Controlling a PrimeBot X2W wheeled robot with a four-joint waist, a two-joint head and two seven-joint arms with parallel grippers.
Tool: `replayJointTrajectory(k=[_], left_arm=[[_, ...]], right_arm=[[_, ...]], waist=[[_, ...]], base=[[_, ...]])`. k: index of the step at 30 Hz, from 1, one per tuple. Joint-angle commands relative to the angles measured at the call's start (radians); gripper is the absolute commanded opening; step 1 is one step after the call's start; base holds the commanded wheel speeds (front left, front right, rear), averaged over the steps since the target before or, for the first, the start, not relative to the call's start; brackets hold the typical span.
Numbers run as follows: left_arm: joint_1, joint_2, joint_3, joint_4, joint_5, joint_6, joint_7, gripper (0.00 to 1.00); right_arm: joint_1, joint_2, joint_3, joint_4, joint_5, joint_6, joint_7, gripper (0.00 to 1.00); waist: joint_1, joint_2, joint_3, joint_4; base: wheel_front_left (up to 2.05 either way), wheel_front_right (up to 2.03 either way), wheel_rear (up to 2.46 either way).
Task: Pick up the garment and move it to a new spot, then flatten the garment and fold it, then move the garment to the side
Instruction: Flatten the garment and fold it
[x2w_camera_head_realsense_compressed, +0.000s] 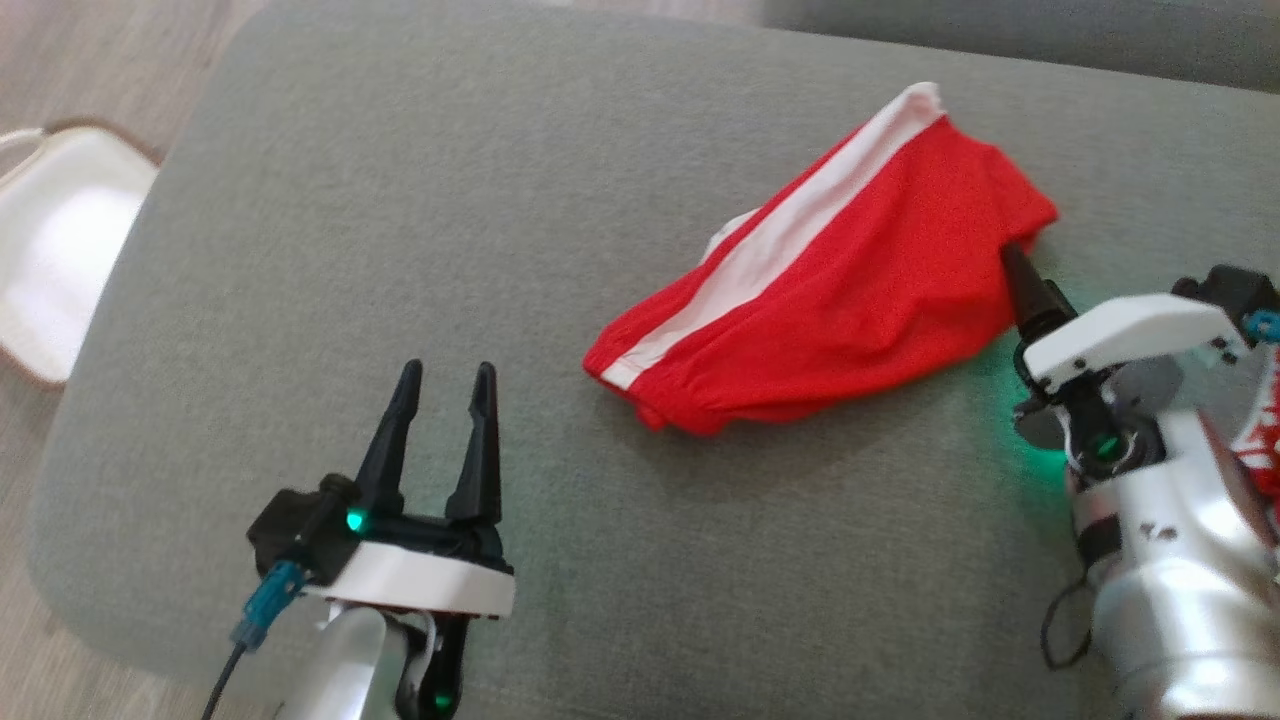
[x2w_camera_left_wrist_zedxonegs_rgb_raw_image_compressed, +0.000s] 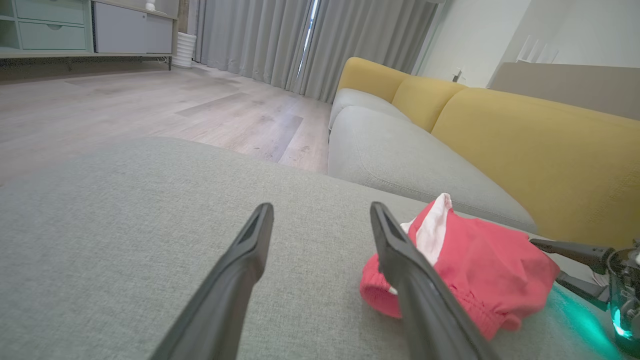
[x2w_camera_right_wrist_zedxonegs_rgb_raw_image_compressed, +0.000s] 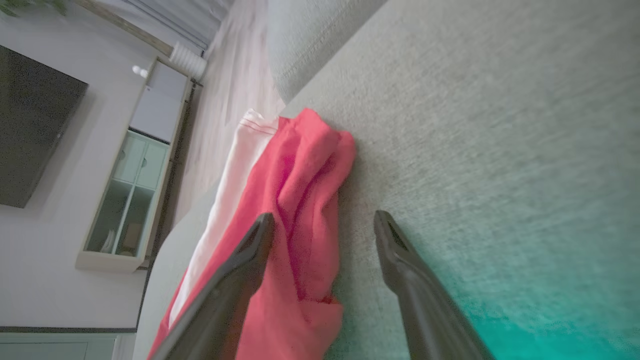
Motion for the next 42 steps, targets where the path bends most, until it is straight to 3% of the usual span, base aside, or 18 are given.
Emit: replayJointTrajectory(k=[1, 6, 11, 22, 23, 25, 32, 42], left_arm=[[-0.038, 0.001, 0.024, -0.025, -0.002, -0.005, -0.008, 1.00], [-0.058, 0.000, -0.012, -0.017, -0.009, -0.005, -0.008, 1.00], [-0.063, 0.000, -0.038, -0.020, -0.033, -0.006, -0.008, 1.00], [-0.072, -0.001, -0.053, -0.025, -0.053, -0.006, -0.008, 1.00], [-0.073, -0.001, -0.052, -0.026, -0.054, -0.006, -0.008, 1.00], [-0.074, -0.001, -0.052, -0.027, -0.056, -0.006, -0.008, 1.00], [-0.072, -0.001, -0.053, -0.021, -0.056, -0.006, -0.008, 1.00], [-0.053, -0.001, -0.041, -0.017, -0.042, -0.006, -0.008, 1.00]], right_arm=[[-0.045, 0.002, 0.016, -0.014, -0.003, -0.001, 0.010, 1.00], [-0.141, -0.016, -0.065, 0.148, -0.045, -0.001, 0.082, 1.00], [-0.203, -0.037, -0.074, 0.264, -0.123, -0.001, 0.120, 1.00], [-0.313, -0.041, -0.097, 0.410, -0.196, -0.001, 0.154, 1.00], [-0.318, -0.040, -0.100, 0.417, -0.200, -0.001, 0.154, 0.95], [-0.328, -0.040, -0.106, 0.425, -0.206, -0.001, 0.143, 0.00], [-0.337, -0.021, -0.101, 0.389, -0.192, -0.001, 0.042, 0.00], [-0.240, 0.001, -0.115, 0.270, -0.049, -0.001, -0.128, 0.00]], waist=[[-0.0002, -0.0001, 0.023, 0.029], [-0.0002, -0.0001, 0.045, 0.074], [-0.0002, -0.0001, 0.050, 0.102], [-0.0002, -0.0001, 0.065, 0.132], [-0.0002, -0.0001, 0.067, 0.133], [-0.0002, -0.0001, 0.068, 0.133], [-0.0002, -0.0001, 0.059, 0.110], [-0.0002, -0.0001, -0.008, 0.023]], base=[[0.00, 0.00, 0.00], [0.00, 0.00, 0.00], [0.00, 0.00, 0.00], [0.00, 0.00, 0.00], [0.00, 0.00, 0.00], [0.00, 0.00, 0.00], [0.00, 0.00, 0.00], [0.00, 0.00, 0.00]])
